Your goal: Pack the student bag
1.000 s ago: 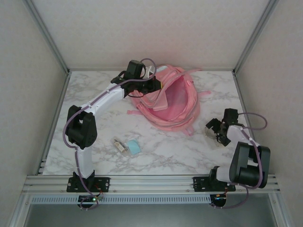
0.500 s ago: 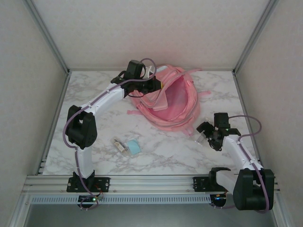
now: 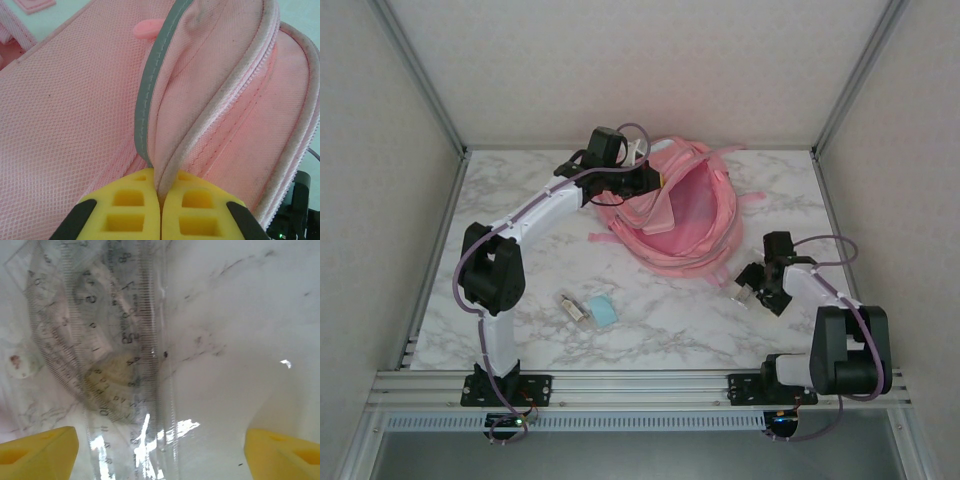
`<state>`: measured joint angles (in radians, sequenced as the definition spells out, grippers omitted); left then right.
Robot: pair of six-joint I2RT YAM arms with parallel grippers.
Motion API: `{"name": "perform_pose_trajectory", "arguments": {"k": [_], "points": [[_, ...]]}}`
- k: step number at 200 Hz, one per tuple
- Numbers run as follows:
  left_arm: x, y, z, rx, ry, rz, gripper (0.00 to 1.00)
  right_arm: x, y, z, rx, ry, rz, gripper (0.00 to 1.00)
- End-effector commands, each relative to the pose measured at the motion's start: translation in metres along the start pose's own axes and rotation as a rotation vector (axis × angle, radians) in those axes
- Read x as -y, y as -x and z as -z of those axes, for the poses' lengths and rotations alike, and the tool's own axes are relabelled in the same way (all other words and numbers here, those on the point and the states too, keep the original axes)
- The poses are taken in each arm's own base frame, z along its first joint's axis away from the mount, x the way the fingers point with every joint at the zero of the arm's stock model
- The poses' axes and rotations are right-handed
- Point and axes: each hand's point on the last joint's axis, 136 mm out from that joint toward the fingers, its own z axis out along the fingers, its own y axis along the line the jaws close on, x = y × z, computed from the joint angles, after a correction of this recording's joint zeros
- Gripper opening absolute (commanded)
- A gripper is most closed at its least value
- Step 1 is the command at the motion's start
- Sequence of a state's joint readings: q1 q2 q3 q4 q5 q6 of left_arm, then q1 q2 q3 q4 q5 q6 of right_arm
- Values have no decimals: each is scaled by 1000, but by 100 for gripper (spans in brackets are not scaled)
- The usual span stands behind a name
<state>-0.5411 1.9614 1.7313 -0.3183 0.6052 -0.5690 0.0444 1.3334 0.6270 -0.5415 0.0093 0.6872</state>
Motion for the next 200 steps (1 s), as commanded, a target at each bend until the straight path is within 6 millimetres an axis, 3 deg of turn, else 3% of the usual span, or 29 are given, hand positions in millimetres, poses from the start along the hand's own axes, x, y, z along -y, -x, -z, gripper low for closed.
{"name": "perform_pose_trajectory", "arguments": {"k": [1,53,77,93,113,172,200], "points": [[13,25,21,75,-29,-28,0,-19,1,-10,-23,57,38,82],[11,24,20,68,-27,-17,0,-20,-2,-23,-51,26,59,69],[12,25,22,72,-28,-19,0,-21,-3,-26,-52,25,76,58],[12,25,22,73,-28,-17,0,-23,-2,-26,-50,29,84,50],[12,25,22,72,-28,-15,0,-25,-2,-26,-49,43,86,29],[11,25,23,73,-26,-13,0,-35,7,-6,-9,88,104,7],[11,25,23,74,-26,-10,0,-37,11,5,15,96,117,2]]}}
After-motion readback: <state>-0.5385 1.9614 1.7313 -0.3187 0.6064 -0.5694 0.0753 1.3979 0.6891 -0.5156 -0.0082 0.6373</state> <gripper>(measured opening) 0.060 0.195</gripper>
